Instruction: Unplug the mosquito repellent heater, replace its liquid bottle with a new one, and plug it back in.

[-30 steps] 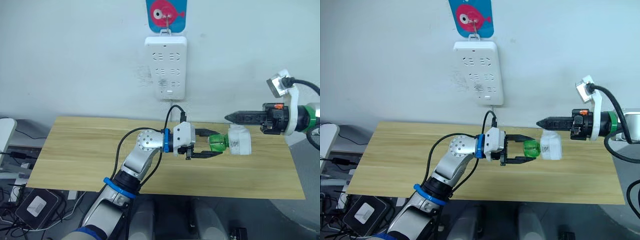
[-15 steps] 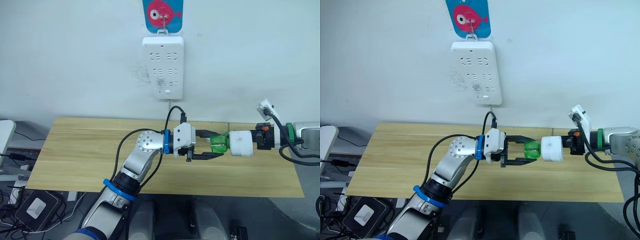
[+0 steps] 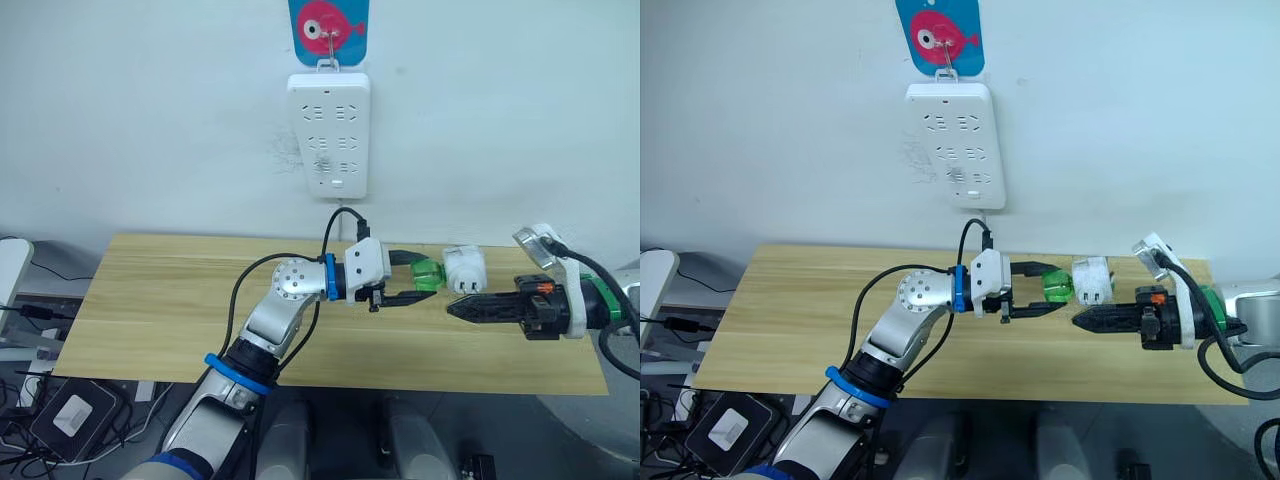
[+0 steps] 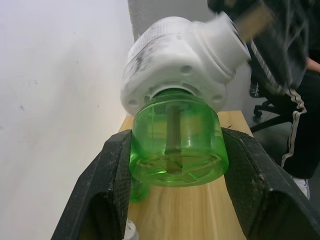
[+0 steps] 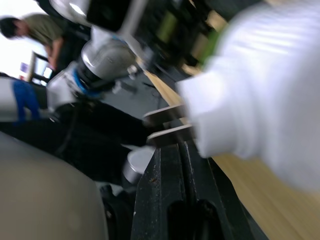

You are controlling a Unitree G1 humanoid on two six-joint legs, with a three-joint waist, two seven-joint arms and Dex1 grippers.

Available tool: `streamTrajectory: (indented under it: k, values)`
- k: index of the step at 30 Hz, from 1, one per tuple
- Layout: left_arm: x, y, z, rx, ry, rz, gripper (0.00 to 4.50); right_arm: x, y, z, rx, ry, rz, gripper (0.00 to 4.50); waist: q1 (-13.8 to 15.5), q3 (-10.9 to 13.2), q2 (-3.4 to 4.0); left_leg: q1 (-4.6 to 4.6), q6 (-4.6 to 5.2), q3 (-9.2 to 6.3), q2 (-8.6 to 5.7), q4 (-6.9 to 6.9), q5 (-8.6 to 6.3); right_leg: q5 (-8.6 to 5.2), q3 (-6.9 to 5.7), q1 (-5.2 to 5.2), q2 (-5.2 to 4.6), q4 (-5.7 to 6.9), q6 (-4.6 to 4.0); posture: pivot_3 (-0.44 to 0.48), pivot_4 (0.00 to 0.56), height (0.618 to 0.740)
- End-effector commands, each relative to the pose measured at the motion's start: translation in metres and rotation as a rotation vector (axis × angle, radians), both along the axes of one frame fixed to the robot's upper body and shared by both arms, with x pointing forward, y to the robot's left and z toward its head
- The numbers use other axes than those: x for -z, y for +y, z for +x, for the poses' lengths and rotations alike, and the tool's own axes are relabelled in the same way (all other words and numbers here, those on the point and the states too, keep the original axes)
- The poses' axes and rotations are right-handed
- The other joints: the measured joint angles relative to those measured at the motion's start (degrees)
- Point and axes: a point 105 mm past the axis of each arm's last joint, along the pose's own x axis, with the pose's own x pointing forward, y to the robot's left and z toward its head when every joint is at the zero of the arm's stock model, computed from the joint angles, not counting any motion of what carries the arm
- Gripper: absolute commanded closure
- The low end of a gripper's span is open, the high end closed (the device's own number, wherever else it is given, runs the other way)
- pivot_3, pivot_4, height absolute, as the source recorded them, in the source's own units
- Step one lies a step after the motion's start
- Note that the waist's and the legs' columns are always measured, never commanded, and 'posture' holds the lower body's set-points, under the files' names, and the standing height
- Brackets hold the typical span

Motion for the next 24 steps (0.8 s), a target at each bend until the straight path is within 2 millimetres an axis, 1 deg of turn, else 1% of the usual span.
streamTrajectory:
  k: [1, 6, 9, 13, 19, 24]
  values:
    - [-0.007, -0.007, -0.012, 0.062, -0.026, -0.017, 2.25, -0.021, -0.001, 0.016, 0.078, -0.066, 0.052, 4.44, -0.12, 0.0, 0.0, 0.0, 0.0, 0.02, -0.01, 0.0, 0.01, 0.01, 0.03, 0.0, 0.0, 0.0, 0.01, -0.115, 0.269, 0.74]
    - [-0.006, -0.008, -0.016, 0.092, -0.02, -0.008, 2.25, -0.038, -0.005, 0.041, 0.178, -0.101, 0.091, 4.44, -0.32, 0.0, 0.0, -0.03, -0.09, 0.01, -0.01, -0.04, 0.06, 0.01, 0.01, -0.02, -0.01, -0.02, 0.01, -0.124, 0.271, 0.74]
    - [-0.006, -0.008, -0.017, 0.101, -0.016, -0.009, 2.25, -0.035, -0.008, 0.05, 0.227, -0.137, 0.039, 4.44, -0.32, 0.0, 0.0, -0.05, -0.08, 0.02, -0.01, -0.06, 0.05, 0.01, 0.01, -0.04, -0.01, -0.03, 0.01, -0.124, 0.271, 0.74]
    - [-0.008, -0.009, -0.017, 0.105, -0.014, -0.017, 2.25, -0.015, -0.016, 0.053, 0.24, -0.186, -0.108, 4.44, -0.27, 0.0, 0.01, -0.06, -0.07, 0.0, -0.01, -0.06, 0.05, 0.01, 0.0, -0.04, -0.01, -0.04, 0.01, -0.124, 0.271, 0.74]
    - [-0.013, -0.008, -0.017, 0.105, -0.007, -0.042, 2.25, 0.003, -0.023, 0.053, 0.226, -0.208, -0.177, 4.44, -0.38, 0.0, 0.01, -0.02, -0.01, 0.05, -0.01, -0.04, 0.02, 0.01, 0.05, -0.06, -0.01, 0.0, 0.01, -0.119, 0.278, 0.74]
    - [-0.015, -0.007, -0.014, 0.086, -0.002, -0.056, 2.25, 0.016, -0.024, 0.039, 0.162, -0.166, -0.198, 4.44, -0.37, 0.0, 0.01, -0.02, 0.0, 0.04, -0.01, -0.05, 0.01, 0.01, 0.05, -0.05, -0.01, -0.01, 0.01, -0.117, 0.279, 0.74]
